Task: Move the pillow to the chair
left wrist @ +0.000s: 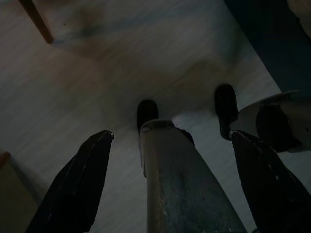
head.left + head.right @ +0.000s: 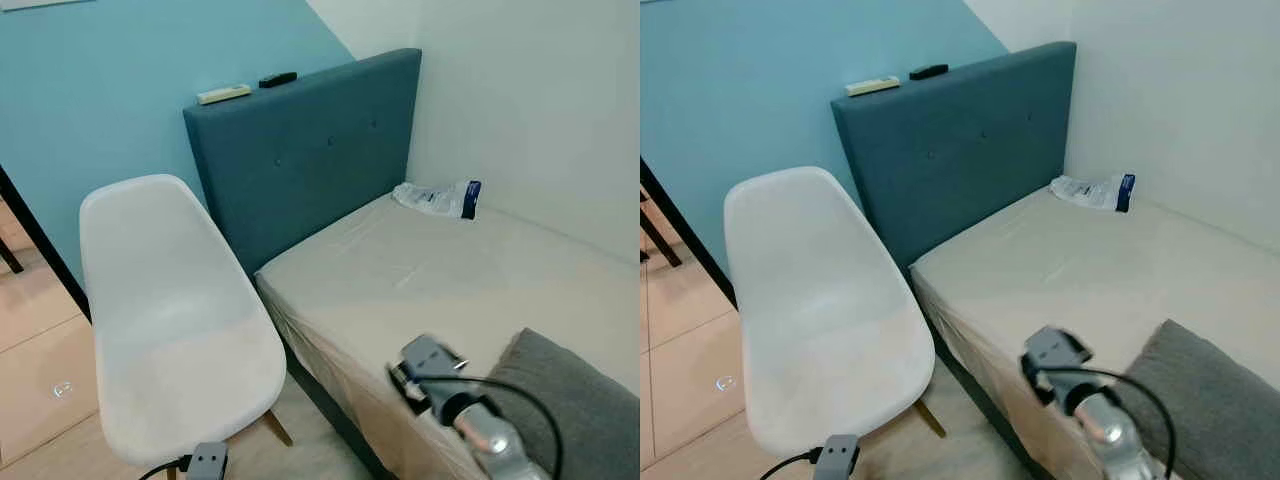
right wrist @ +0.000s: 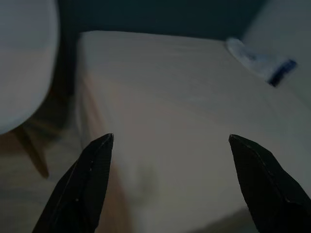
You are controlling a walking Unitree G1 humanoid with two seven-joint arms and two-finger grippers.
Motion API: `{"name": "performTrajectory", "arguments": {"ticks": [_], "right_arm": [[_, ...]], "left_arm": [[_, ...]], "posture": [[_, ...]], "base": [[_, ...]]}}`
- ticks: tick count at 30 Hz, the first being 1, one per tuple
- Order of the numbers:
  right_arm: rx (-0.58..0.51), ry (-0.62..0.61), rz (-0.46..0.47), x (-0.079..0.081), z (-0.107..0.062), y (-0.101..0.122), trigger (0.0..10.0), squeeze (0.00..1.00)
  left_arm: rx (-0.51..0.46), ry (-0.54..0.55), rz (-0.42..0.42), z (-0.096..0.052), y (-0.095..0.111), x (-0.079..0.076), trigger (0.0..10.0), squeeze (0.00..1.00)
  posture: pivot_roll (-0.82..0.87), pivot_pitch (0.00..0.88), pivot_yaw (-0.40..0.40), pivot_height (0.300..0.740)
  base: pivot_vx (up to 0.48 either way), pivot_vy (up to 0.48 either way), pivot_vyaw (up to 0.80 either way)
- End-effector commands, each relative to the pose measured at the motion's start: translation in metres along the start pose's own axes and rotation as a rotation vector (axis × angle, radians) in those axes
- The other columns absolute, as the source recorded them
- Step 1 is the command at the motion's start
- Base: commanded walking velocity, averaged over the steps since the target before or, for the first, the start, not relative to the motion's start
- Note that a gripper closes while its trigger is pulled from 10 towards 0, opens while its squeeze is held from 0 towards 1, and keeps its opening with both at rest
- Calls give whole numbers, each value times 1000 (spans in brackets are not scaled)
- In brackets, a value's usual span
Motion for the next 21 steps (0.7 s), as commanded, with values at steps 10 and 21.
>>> {"name": "performTrajectory", "arguments": {"ticks": [10,21], "right_arm": [[331,-99,389,10,-13,-73,10000,0],[635,61,552,89,-50,-123,10000,0]], "left_arm": [[-27,35,-19,-2,11,16,10000,0],[-37,23,-27,-1,14,12,10000,0]], "posture": [[-137,0,34,740],[-118,0,31,740]], "base": [[0,0,0],[0,0,0]]}}
Point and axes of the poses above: a point about 5 cm out from each wrist's last joint towards the gripper, its own z axis pointing out of the wrist towards the gripper, its own y axis along the axis of the wrist's last joint, x = y × z, the point moved 4 cm from there along z, pointing out of the wrist towards the gripper, and after that the axes turned 4 degrees about -z, right-handed, at the moved point
